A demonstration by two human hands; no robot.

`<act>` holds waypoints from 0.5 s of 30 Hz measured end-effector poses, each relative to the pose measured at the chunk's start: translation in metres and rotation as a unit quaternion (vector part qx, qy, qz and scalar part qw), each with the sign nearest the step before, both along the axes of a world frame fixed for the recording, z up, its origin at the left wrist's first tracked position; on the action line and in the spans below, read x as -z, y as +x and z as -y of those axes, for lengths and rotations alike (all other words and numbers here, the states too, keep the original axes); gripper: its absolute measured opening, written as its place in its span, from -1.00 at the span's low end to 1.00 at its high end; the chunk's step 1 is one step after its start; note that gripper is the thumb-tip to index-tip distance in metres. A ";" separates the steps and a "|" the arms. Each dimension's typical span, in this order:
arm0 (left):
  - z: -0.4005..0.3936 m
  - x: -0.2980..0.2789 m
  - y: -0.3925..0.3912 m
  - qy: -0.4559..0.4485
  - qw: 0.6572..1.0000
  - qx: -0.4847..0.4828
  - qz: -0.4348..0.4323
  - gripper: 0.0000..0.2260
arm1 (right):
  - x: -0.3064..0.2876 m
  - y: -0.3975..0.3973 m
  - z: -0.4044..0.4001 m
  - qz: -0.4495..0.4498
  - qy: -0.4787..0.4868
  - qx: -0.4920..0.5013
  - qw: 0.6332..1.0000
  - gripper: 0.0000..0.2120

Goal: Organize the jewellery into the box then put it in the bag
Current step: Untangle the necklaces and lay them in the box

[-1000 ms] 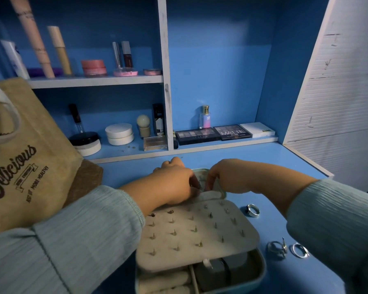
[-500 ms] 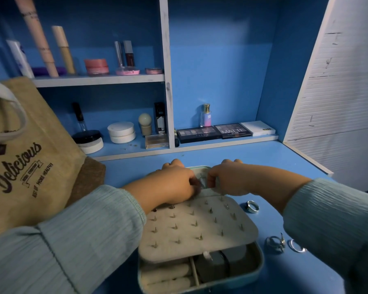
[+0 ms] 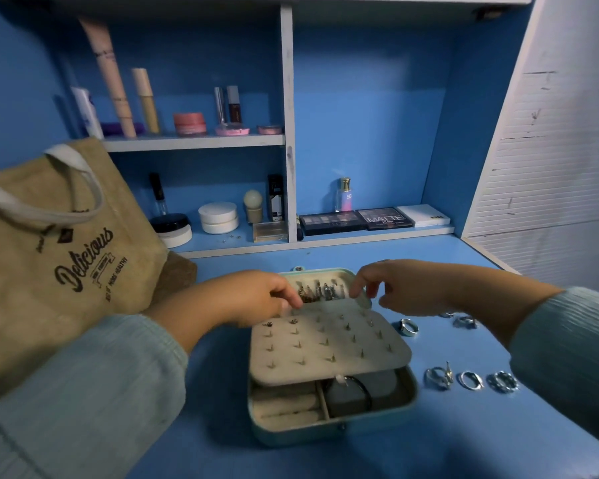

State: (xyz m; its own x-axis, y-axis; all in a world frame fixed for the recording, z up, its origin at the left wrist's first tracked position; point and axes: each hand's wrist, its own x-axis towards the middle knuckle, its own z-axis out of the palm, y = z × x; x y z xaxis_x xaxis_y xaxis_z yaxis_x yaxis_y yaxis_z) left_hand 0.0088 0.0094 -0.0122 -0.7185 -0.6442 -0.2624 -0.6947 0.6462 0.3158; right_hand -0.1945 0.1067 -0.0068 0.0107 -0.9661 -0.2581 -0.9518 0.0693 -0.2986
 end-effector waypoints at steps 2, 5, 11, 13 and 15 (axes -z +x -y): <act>-0.003 -0.002 0.015 0.001 1.000 -0.010 0.011 -0.73 | -0.005 -0.001 -0.010 -0.008 0.012 -0.032 0.999 -0.62; -0.008 -0.002 0.032 -0.001 1.000 -0.001 0.030 -0.62 | -0.007 0.000 -0.022 -0.011 0.012 -0.051 0.999 -0.61; -0.018 0.003 0.049 0.007 1.000 -0.014 -0.025 -0.59 | -0.007 0.004 -0.046 0.001 0.006 -0.047 0.999 -0.58; -0.019 0.005 0.052 0.014 0.998 -0.029 -0.062 -0.60 | -0.004 0.004 -0.051 0.021 -0.013 -0.028 0.999 -0.58; -0.019 0.008 0.055 0.023 0.994 -0.036 -0.096 -0.63 | -0.001 0.003 -0.054 0.055 -0.041 -0.006 0.998 -0.59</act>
